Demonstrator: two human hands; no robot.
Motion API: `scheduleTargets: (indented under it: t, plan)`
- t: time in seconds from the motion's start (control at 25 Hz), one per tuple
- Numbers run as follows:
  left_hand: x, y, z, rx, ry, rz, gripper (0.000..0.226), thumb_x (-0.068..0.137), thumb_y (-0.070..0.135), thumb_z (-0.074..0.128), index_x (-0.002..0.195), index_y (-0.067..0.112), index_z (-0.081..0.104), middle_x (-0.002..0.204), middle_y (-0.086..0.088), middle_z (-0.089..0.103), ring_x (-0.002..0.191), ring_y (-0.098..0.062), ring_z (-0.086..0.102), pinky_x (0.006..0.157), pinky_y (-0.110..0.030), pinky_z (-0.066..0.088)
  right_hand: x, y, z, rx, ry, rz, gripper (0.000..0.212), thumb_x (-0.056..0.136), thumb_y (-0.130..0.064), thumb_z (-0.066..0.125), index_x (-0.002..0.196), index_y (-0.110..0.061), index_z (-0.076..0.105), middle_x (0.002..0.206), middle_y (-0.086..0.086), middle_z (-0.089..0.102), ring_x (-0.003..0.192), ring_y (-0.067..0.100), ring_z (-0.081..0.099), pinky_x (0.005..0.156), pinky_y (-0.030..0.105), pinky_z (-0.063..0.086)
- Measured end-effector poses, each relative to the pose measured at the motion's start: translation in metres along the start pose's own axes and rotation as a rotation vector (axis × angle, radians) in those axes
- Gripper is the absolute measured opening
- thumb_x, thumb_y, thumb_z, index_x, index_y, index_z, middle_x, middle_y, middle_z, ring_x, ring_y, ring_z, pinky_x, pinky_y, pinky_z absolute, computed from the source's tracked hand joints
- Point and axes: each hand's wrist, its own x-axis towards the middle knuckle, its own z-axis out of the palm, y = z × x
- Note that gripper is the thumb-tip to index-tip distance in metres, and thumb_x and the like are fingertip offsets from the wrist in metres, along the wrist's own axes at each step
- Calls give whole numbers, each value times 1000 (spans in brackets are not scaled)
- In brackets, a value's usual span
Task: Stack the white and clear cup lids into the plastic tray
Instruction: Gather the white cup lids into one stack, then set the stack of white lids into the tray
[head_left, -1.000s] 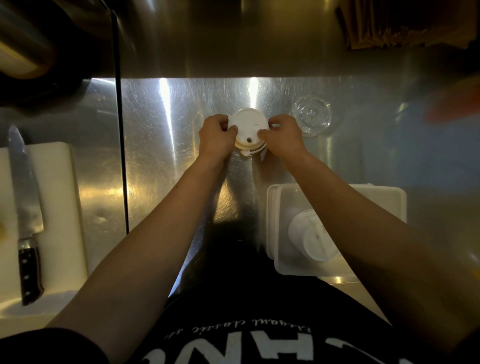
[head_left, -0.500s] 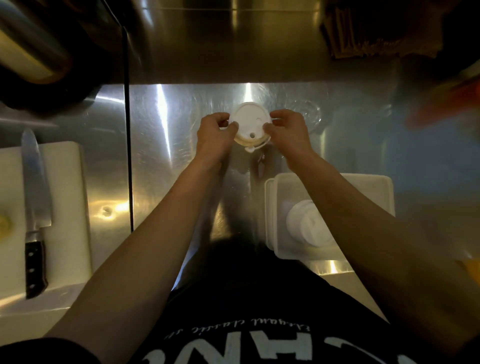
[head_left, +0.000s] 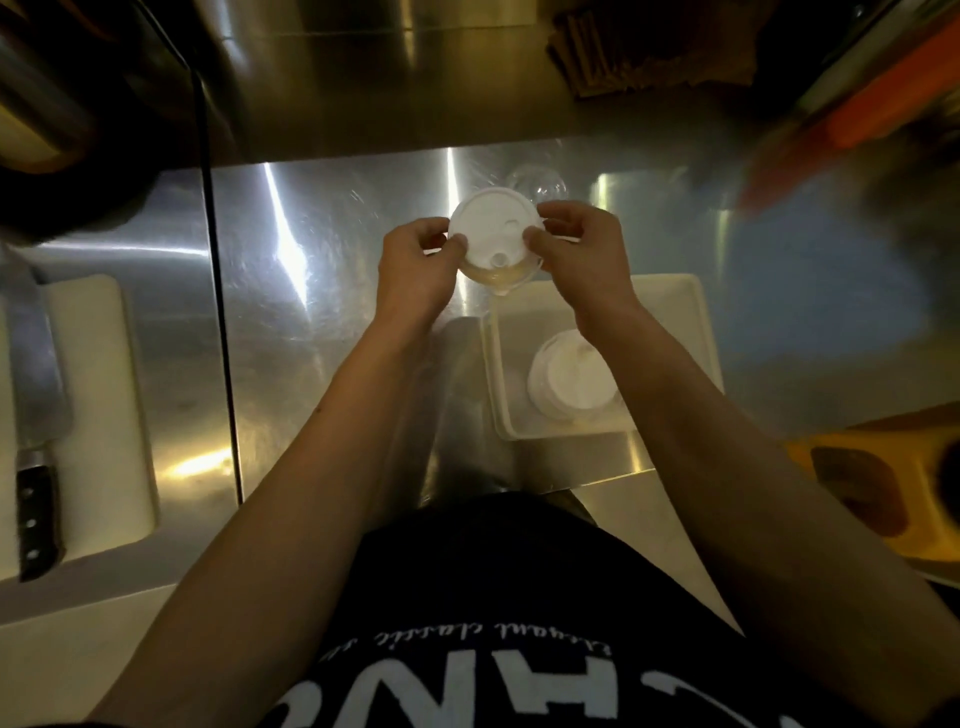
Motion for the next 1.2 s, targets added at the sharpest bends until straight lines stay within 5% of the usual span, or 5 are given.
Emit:
scheduleTargets:
  t: [0.64, 1.2]
  plan:
    - [-118, -16, 89, -119, 156, 18, 26, 87, 14, 60, 111, 8, 70, 107, -7, 71, 100, -16, 66, 88, -32, 54, -36, 73, -105, 81, -189, -1, 33, 81, -17, 71, 113, -14, 66, 109, 7, 68, 103, 21, 67, 95, 46, 55]
    - [-115, -34, 86, 149, -52, -17, 32, 91, 14, 57, 123, 12, 64, 115, -3, 67, 100, -17, 62, 86, -30, 50, -59, 101, -99, -36, -117, 110, 36, 84, -18, 67, 119, -11, 64, 110, 7, 69, 101, 22, 66, 93, 45, 56]
